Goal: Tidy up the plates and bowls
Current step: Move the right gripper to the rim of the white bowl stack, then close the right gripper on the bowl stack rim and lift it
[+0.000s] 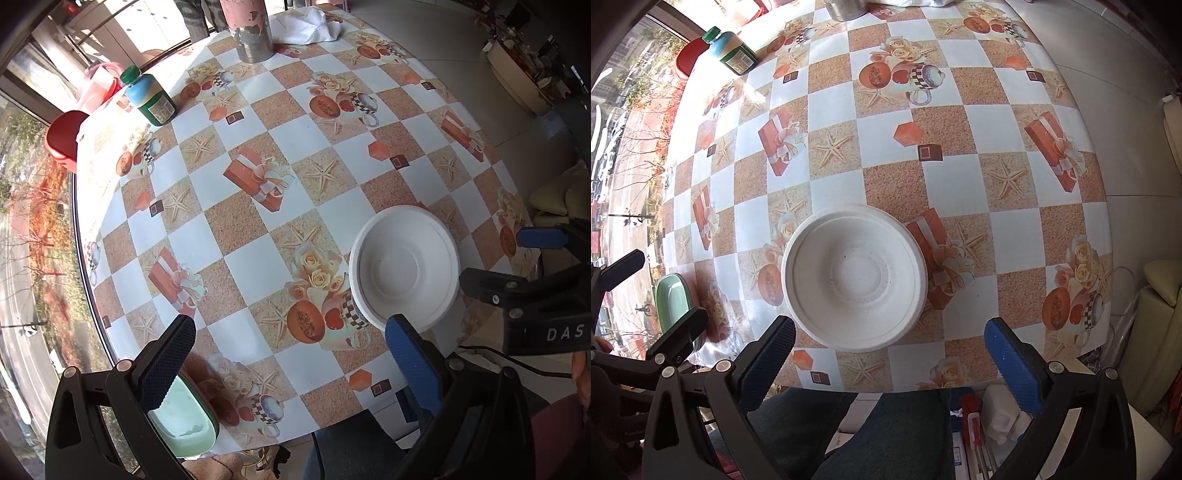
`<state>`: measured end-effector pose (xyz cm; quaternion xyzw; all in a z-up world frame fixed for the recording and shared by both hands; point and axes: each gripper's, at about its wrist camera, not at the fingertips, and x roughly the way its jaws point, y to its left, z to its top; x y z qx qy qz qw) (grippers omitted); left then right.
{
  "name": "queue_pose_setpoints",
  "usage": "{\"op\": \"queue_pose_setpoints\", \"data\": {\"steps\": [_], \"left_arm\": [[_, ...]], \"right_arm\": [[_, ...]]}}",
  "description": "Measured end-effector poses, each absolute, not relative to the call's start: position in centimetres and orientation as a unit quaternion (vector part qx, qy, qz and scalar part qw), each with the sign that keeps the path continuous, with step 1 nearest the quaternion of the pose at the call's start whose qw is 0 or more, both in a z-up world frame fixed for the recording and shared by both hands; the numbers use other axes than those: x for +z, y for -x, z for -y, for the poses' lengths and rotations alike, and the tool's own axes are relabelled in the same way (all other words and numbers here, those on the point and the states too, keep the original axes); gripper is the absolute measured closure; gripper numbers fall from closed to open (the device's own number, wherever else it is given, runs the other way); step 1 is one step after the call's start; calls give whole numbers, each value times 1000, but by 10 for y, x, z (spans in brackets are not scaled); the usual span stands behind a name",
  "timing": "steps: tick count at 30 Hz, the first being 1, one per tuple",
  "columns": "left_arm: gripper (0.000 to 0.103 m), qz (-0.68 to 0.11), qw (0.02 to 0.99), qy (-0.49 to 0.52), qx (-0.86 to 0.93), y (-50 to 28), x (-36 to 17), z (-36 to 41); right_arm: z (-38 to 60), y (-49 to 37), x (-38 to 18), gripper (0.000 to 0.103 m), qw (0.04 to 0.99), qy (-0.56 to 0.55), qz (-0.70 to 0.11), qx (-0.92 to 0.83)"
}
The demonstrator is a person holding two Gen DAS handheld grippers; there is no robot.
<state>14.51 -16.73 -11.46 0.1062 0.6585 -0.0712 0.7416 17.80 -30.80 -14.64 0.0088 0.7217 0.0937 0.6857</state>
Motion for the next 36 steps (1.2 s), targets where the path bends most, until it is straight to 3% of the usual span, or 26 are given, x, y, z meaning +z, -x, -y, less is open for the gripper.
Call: {"op": "queue_pose_setpoints", "data": {"steps": [20,36], "left_arm": [[0,-678,723,-109,-76,-148,-129,184],[0,-737,673,-69,-1,-142,-197,185]], "right_arm": [[334,-182,-151,0,678,-31,-731,71],[347,-149,-210,0,619,-19,-783,57]]}}
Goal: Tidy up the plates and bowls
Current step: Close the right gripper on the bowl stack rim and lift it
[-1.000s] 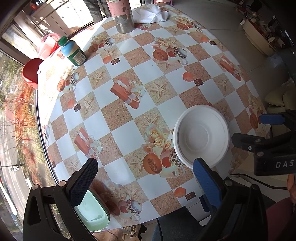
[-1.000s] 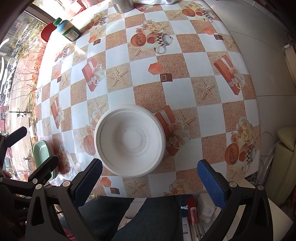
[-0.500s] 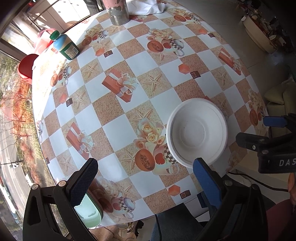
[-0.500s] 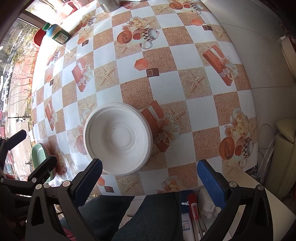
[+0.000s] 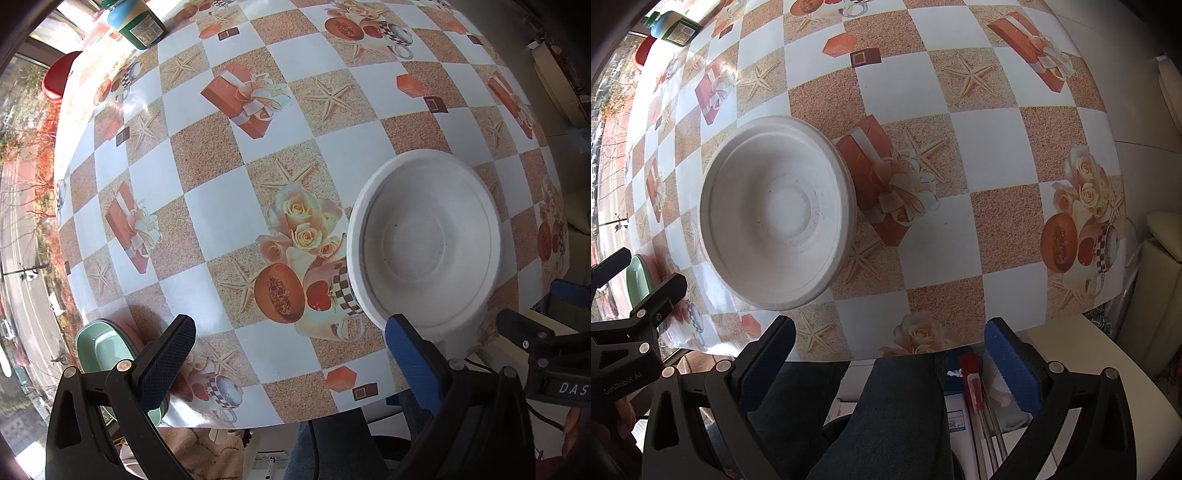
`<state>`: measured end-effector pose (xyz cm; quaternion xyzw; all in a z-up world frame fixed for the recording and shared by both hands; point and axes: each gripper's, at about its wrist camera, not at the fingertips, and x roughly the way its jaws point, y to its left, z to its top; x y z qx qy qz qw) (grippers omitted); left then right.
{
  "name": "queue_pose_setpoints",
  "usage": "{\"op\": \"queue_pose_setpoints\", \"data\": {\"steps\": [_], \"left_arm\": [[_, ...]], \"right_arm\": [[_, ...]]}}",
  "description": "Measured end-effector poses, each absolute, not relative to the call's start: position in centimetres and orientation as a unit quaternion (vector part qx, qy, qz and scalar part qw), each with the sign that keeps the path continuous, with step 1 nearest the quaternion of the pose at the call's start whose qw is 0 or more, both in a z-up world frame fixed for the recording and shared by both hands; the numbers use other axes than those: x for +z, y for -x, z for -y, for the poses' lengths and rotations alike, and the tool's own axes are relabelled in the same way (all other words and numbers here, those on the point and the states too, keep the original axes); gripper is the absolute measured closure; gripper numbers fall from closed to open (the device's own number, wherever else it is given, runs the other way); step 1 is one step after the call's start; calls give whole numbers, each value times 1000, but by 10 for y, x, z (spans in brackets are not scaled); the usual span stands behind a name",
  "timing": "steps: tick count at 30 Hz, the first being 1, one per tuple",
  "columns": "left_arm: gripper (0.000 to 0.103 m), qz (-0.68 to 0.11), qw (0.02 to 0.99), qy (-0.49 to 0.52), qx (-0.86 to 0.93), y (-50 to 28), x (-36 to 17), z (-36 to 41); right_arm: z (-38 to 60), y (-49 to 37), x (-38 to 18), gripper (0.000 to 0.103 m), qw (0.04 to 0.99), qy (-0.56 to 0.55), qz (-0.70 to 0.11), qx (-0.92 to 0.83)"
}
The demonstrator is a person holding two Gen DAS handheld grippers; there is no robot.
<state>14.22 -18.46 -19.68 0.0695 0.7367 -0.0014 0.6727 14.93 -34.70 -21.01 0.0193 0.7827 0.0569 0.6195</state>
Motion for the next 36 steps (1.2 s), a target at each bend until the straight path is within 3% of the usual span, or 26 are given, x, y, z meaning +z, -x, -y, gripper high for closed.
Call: {"op": "queue_pose_setpoints", "data": {"steps": [36], "left_arm": [[0,-746,664,-7,52,-171,-274,195]], "right_arm": [[335,-211,-284,0,629,-11,-774,75]]}}
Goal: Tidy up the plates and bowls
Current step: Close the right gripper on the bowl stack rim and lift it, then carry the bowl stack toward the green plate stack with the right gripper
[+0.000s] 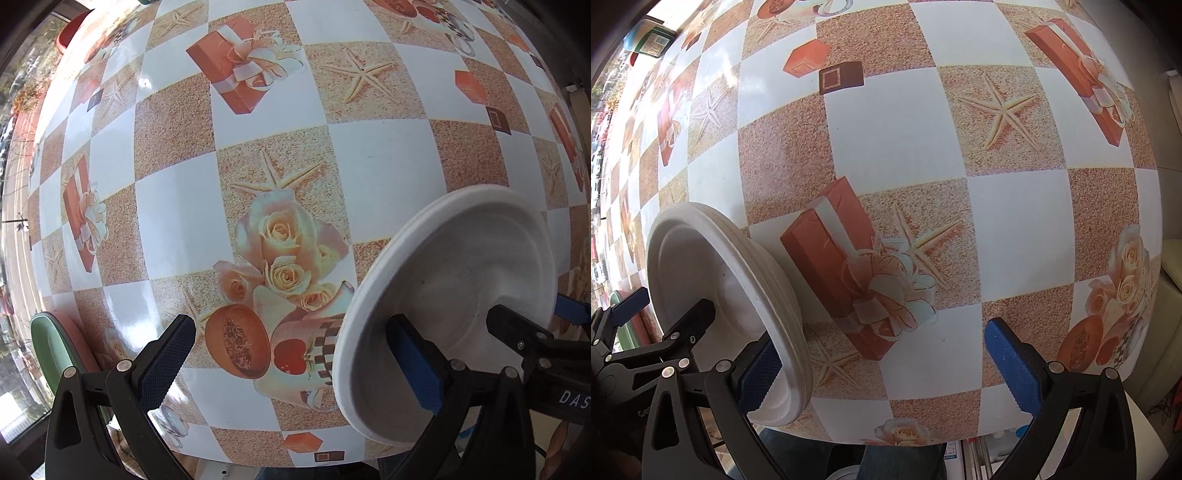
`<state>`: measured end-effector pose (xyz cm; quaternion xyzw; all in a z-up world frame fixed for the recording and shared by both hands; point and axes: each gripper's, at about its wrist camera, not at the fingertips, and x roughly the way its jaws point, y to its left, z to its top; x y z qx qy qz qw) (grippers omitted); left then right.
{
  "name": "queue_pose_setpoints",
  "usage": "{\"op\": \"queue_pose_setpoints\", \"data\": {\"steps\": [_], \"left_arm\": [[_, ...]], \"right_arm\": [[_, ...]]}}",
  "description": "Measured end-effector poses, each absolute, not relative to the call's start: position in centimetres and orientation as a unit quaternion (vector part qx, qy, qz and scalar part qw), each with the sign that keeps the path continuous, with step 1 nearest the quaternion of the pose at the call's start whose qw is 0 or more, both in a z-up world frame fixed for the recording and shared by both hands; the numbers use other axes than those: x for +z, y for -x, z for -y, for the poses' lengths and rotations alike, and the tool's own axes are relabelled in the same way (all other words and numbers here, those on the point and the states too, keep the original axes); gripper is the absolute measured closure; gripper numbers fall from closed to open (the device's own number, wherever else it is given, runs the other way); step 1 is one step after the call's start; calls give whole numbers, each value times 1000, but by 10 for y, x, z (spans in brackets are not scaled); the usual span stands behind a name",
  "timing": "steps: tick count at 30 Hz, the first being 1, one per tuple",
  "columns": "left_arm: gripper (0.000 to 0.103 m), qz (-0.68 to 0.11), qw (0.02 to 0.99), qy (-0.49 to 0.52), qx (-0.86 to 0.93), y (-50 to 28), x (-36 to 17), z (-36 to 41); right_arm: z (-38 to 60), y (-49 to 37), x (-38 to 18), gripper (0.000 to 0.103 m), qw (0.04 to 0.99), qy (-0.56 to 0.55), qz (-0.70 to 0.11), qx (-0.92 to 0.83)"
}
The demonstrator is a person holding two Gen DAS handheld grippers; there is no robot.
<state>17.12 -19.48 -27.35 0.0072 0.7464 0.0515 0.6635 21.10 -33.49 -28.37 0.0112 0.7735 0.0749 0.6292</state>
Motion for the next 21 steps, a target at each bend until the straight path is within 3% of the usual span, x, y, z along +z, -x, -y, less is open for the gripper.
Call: {"op": "queue_pose_setpoints", "data": {"steps": [10,21], "left_arm": [[0,-753,652,74,35,-170,-296,175],[0,-759,645,82,45,-165,-295,177]], "right_arm": [[323,-216,-296,0,627,-14,-775,74],[320,-207,-294,0,629,-13,-774,74]]}}
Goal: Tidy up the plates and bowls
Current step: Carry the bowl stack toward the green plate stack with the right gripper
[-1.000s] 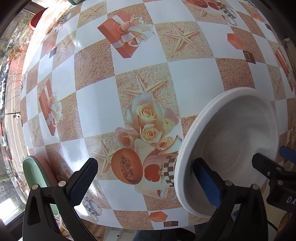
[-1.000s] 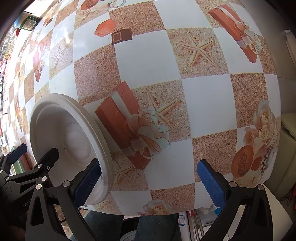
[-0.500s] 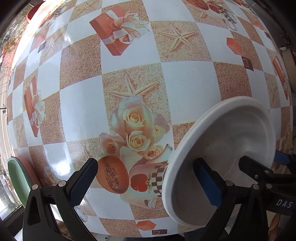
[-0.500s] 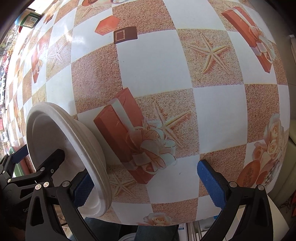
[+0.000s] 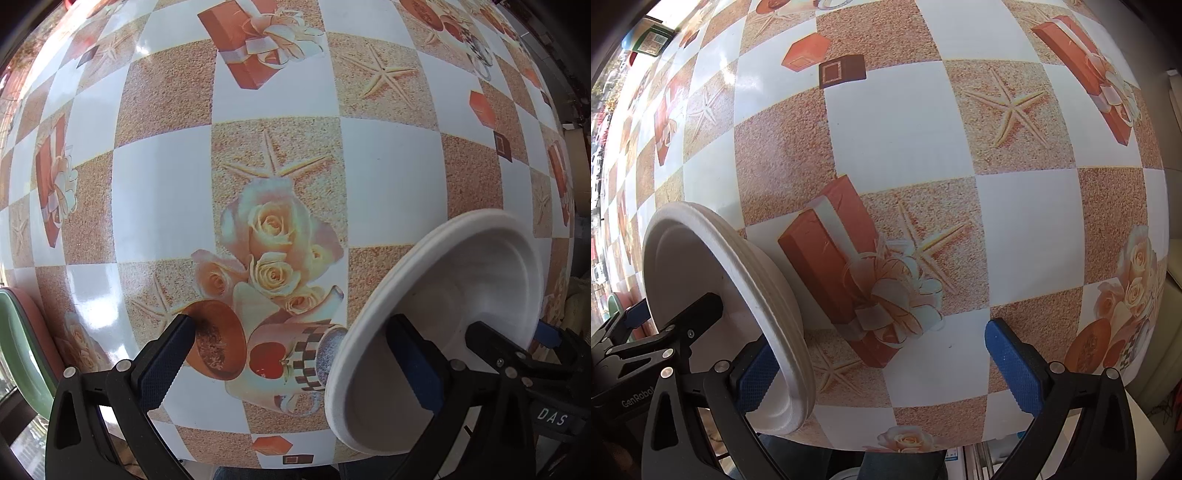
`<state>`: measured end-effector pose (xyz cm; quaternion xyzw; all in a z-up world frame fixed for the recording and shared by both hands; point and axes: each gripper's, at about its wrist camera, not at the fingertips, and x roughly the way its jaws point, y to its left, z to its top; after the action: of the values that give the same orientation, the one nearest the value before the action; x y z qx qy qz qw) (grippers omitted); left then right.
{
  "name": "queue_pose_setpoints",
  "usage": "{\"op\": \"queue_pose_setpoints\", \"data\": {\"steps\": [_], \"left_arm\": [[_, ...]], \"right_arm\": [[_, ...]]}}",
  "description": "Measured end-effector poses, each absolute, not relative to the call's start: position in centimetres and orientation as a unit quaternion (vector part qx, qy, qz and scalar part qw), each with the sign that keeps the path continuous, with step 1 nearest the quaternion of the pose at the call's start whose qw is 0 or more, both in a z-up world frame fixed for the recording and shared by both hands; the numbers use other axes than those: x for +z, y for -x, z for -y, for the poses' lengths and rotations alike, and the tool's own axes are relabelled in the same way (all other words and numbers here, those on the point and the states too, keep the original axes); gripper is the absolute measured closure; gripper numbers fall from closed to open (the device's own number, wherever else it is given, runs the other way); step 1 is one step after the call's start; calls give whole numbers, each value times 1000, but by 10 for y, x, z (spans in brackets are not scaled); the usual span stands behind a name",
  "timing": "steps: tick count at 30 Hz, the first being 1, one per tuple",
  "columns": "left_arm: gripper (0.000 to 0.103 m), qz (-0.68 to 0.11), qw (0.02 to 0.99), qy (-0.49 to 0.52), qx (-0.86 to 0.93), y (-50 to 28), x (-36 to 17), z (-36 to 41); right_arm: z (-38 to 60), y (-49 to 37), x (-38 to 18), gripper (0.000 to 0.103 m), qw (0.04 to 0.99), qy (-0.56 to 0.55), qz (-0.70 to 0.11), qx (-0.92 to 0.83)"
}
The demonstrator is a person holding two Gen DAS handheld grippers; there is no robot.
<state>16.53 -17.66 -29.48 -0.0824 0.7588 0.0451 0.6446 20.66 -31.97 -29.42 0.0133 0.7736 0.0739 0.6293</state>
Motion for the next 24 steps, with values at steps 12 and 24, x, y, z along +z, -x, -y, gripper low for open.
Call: {"op": "queue_pose_setpoints", "data": {"steps": [12,24], "left_arm": [[63,-761,649,11,-12,-177,-277,215],[64,-765,643,-16,-18,-147,-275,195]], "right_arm": [[312,-214,-286,69,610,-52,-780,125],[275,-191,-295,82,586,-51,-796,140]]}}
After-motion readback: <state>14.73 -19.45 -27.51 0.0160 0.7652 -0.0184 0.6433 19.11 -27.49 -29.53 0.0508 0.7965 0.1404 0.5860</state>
